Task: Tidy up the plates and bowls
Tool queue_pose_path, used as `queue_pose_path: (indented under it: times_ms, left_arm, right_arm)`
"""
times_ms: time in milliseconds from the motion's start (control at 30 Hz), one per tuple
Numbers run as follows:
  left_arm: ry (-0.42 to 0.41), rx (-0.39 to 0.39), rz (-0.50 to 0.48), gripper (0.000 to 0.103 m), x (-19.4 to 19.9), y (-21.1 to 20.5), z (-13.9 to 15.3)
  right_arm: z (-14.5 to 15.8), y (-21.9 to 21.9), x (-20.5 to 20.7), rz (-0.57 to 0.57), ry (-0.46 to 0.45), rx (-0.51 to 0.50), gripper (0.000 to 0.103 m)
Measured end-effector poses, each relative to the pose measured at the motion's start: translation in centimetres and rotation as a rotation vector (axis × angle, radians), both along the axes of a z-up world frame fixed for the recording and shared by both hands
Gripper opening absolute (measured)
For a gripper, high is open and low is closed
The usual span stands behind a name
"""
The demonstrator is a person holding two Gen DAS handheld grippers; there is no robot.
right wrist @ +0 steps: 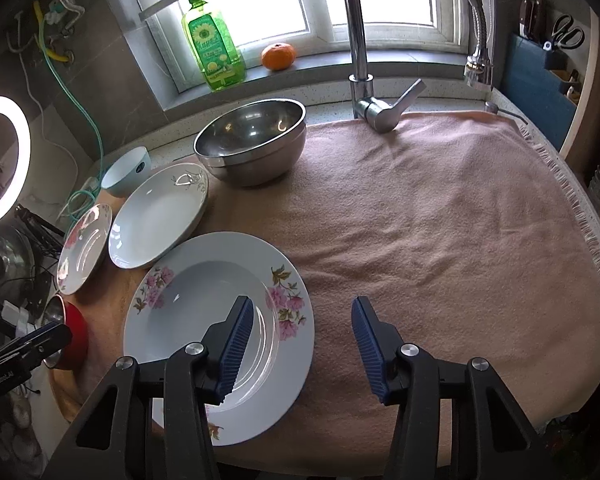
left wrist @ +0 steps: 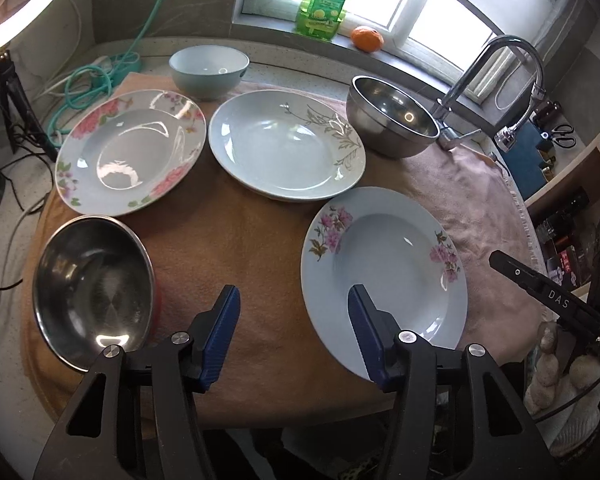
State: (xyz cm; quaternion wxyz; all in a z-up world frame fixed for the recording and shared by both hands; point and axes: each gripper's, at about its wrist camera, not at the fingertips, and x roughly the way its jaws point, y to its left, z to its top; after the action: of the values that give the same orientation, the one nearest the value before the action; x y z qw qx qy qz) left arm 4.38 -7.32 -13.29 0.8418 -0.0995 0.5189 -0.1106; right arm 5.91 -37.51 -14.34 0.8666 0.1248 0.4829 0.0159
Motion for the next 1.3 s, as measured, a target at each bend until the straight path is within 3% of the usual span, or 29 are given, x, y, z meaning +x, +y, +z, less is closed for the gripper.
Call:
queue_pose_path:
  times_ms: [267, 500, 867, 1300]
  left_arm:
    - [0.091, -0.052, -0.022, 0.043, 1.1, -0.6, -2.1]
    - [0.130, -0.062, -0.044, 0.032, 2.2, -1.0, -3.4]
    - [0.184, -0.089, -0.042, 0.031, 3.3, -0.6, -5.1]
    - [0.202, -0.107, -0.063, 0.019, 3.9, -1.0, -5.6]
  right_arm:
    - [-2.7, -1.3, 1.3, -0.003, 0.072, 0.105, 0.042]
    - [-4.0, -1.8, 2.1, -0.001, 0.108, 0.133, 0.035]
    - [-5.3, -1.8, 3.1, 0.003, 0.147, 0.168, 0.028]
    - [-6.3, -1.6, 4.4, 0.022, 0.177, 0.207, 0.026]
